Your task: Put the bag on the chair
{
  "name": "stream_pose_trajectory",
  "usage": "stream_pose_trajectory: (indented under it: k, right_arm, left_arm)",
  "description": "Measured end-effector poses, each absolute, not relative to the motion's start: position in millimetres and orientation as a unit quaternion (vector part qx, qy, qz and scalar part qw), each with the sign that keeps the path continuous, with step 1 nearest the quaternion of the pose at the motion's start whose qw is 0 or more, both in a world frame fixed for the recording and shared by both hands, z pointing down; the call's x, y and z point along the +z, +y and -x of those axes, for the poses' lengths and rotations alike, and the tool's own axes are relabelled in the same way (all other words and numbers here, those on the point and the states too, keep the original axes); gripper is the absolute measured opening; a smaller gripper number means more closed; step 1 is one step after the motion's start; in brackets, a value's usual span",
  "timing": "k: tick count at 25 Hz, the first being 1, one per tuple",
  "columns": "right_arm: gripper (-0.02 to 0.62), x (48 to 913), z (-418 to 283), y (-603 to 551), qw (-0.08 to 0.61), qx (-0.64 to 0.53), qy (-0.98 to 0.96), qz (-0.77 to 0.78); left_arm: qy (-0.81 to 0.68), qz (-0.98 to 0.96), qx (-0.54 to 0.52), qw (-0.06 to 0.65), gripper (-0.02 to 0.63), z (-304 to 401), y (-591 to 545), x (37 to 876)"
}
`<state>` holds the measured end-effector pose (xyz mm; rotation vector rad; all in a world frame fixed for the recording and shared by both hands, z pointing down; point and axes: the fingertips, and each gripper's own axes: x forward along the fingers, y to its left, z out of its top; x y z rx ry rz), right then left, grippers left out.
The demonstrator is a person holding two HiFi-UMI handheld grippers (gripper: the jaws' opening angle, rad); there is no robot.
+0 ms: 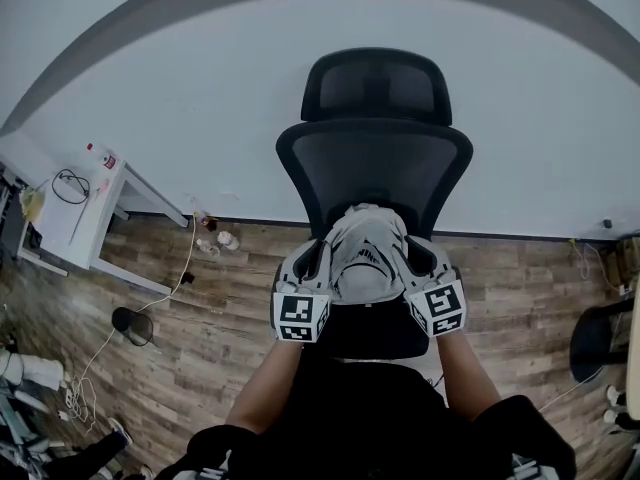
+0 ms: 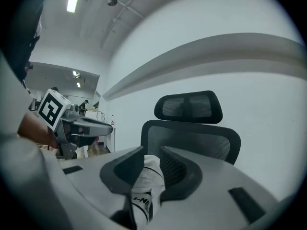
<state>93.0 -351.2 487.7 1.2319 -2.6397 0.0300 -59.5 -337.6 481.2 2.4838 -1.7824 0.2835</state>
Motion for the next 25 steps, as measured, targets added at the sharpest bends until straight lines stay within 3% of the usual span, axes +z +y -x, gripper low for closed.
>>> stream_pose_trajectory:
  k: [3,5,25]
  right_arm:
    - [0.037,487,-99,-350,0.120,0.015,-0.892,-0.435]
    - [0.021,490,-105,-351,0.124,0.028,-0.887,-0.443]
    - [0.020,488,-109,-339,0.135,0.013,-0.879,-0.457]
  left_arm:
    - [-0.575,-0.812,0.091,0.040,0.023,57,-333,481]
    - [-0.566,-0.819,0.088,0.041,0.023,51,-332,480]
    - [-0.578,-0.811,0.078,0.036,0.023,52,-326,474]
